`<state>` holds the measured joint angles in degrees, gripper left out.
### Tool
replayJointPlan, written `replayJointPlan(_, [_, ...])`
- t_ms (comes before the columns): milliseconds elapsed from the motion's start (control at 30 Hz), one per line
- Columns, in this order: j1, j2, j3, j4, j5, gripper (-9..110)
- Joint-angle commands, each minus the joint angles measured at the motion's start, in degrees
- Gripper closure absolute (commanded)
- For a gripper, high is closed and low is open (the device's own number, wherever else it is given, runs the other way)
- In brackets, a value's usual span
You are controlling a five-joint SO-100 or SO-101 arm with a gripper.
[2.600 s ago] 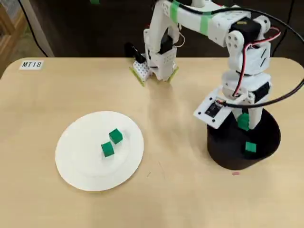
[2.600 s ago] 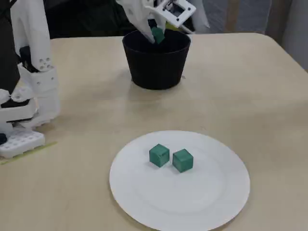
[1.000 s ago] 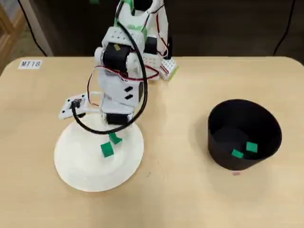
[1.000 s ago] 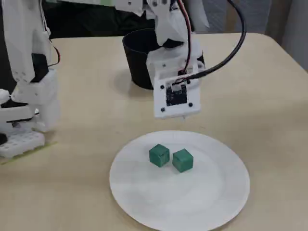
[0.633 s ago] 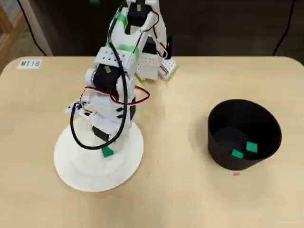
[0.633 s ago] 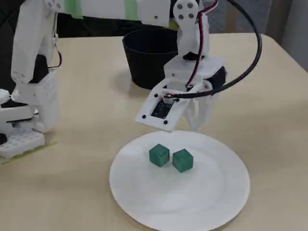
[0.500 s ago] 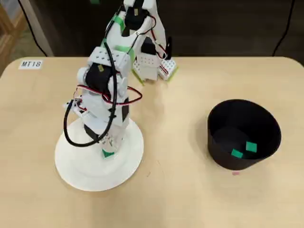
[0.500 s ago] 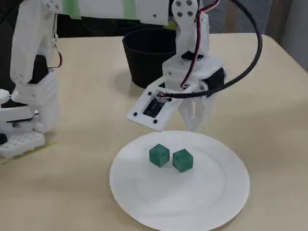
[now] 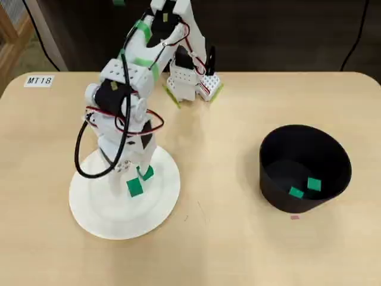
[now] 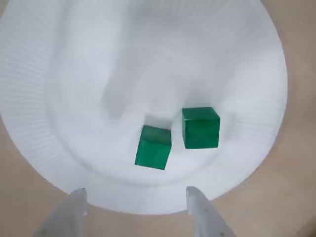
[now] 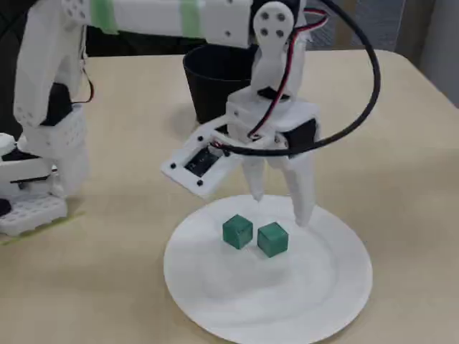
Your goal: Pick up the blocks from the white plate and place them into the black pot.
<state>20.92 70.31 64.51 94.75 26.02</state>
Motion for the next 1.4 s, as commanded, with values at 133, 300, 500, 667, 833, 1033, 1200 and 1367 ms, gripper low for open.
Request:
replayJointPlan(133, [0.0, 8.5, 6.0, 0.6, 1.8, 69])
replayJointPlan(300, [0.1, 8.2, 9.3, 0.6, 1.6, 69])
replayJointPlan(500, [1.1, 6.2, 10.1, 0.5, 0.5, 68])
replayJointPlan(667, [0.9, 4.6, 10.1, 0.5, 0.3, 69])
replayJointPlan(833, [0.6, 3.0, 10.1, 0.4, 0.2, 69])
replayJointPlan(1033, [0.0, 0.6, 9.6, 0.2, -0.5, 70])
replayJointPlan(1200, [-0.4, -0.9, 8.1, -1.1, -1.0, 72])
replayJointPlan(1367, [-0.2, -3.6, 5.1, -1.9, -0.7, 80])
